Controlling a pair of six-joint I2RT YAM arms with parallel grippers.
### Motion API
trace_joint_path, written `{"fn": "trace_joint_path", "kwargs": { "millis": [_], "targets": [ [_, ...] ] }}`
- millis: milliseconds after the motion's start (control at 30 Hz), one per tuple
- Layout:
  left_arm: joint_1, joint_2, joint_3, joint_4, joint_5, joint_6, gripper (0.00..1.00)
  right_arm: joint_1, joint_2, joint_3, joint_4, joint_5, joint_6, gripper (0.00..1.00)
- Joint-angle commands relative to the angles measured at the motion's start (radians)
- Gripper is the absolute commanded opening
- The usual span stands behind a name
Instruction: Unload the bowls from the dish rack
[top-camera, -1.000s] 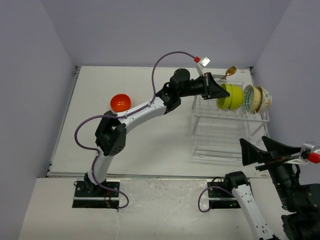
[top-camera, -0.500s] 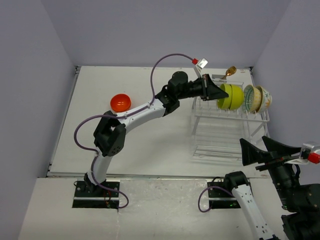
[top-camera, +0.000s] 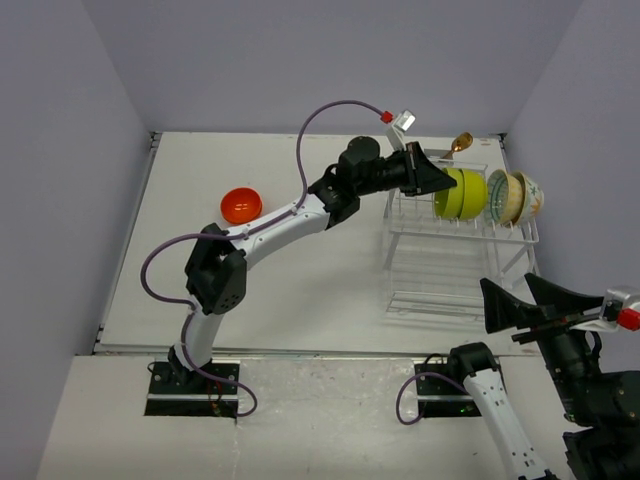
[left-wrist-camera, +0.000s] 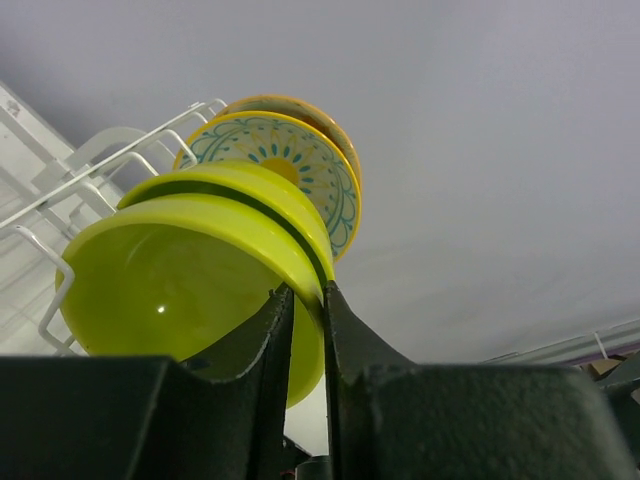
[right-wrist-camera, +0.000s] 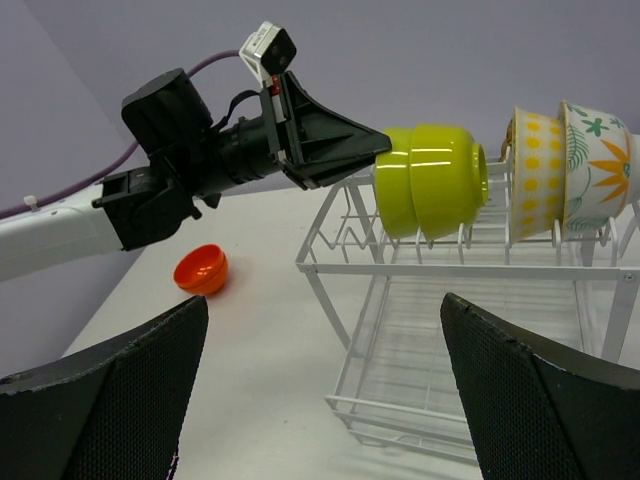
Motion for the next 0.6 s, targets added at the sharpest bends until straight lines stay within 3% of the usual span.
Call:
{"fn": "trace_joint_path", "kwargs": {
  "millis": [0, 267, 567],
  "targets": [
    [0.004, 0.014, 0.074, -0.120, -0.101, 0.082, 0.18, 0.001, -0.009, 0.006, 0.004, 0.003, -0.020, 0.99],
    [-0.002, 0.039, 0.113, -0.170, -0.119, 0.093, 0.30, 0.001, -0.010, 0.006, 0.003, -0.005, -0.023, 0.99],
    [-0.007, 0.062, 0.143, -0.200, -0.118, 0.095, 0.23, 0.001, -0.012, 0.002, 0.004, -0.005, -0.025, 0.99]
  ]
}}
